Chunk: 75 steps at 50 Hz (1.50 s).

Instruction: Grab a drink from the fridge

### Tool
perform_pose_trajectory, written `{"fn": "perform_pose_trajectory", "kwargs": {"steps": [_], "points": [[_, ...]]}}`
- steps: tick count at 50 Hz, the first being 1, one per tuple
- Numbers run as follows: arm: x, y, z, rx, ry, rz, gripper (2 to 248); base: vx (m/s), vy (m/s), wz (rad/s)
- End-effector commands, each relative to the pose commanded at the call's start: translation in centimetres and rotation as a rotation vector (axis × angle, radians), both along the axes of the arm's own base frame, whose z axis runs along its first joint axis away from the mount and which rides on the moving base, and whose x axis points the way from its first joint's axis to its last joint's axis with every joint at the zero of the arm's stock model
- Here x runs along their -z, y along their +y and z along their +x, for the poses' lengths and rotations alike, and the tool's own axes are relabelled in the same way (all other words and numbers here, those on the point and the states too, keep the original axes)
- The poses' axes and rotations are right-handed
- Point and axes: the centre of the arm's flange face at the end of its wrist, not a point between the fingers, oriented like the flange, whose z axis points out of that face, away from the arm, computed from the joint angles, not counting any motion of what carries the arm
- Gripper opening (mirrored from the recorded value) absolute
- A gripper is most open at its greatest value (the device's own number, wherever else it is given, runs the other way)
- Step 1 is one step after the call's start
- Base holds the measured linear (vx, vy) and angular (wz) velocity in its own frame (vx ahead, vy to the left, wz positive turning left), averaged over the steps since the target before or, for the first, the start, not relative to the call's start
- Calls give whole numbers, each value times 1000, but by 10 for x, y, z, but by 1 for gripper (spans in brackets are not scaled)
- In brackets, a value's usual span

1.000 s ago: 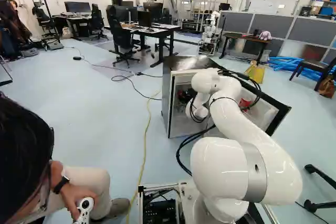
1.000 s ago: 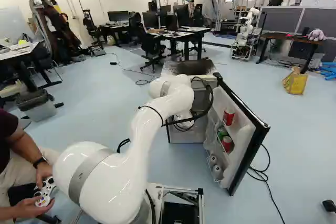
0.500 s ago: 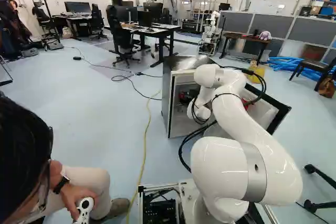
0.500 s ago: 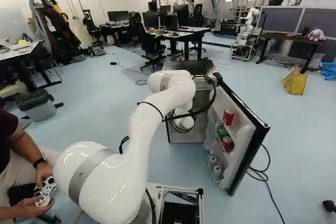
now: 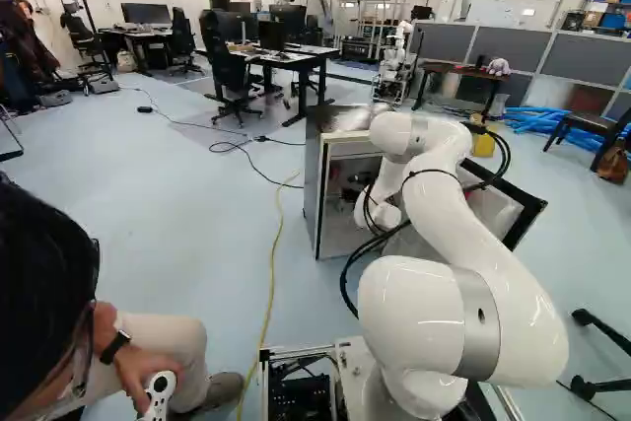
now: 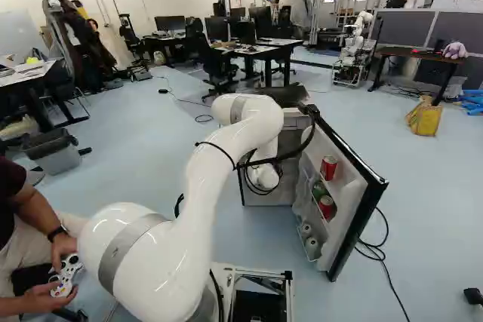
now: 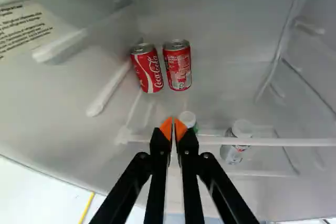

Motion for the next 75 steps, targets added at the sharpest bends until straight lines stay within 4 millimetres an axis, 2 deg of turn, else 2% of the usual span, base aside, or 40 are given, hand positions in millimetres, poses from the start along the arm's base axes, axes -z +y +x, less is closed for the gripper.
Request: {"fn": "perform_pose_trajectory", "kwargs": {"steps": [1,2,6,7,27,28,32,33,37,38,43,44,48,49,53,54,58,59,75], "points": [[0,0,-1,1,3,1,54,0,0,0],[-1,0,-3,1,5,2,31,0,0,0],[-2,0,-7,3,12,4,31,0,0,0],[-2,0,-7,4,12,4,24,0,0,0],[-3,0,-9,5,16,6,24,0,0,0],[-3,0,-9,5,16,6,33,0,0,0],[-3,0,-9,5,16,6,33,0,0,0],[-3,0,-9,5,16,6,65,0,0,0],[-3,0,-9,5,16,6,65,0,0,0],[-3,0,-9,5,16,6,99,0,0,0],[-3,0,-9,5,16,6,99,0,0,0],[-3,0,-9,5,16,6,135,0,0,0],[-3,0,-9,5,16,6,135,0,0,0],[-3,0,-9,5,16,6,171,0,0,0],[-3,0,-9,5,16,6,171,0,0,0],[-3,0,-9,5,16,6,208,0,0,0],[-3,0,-9,5,16,6,208,0,0,0],[-3,0,-9,5,16,6,244,0,0,0],[-3,0,-9,4,15,5,247,0,0,0]]}}
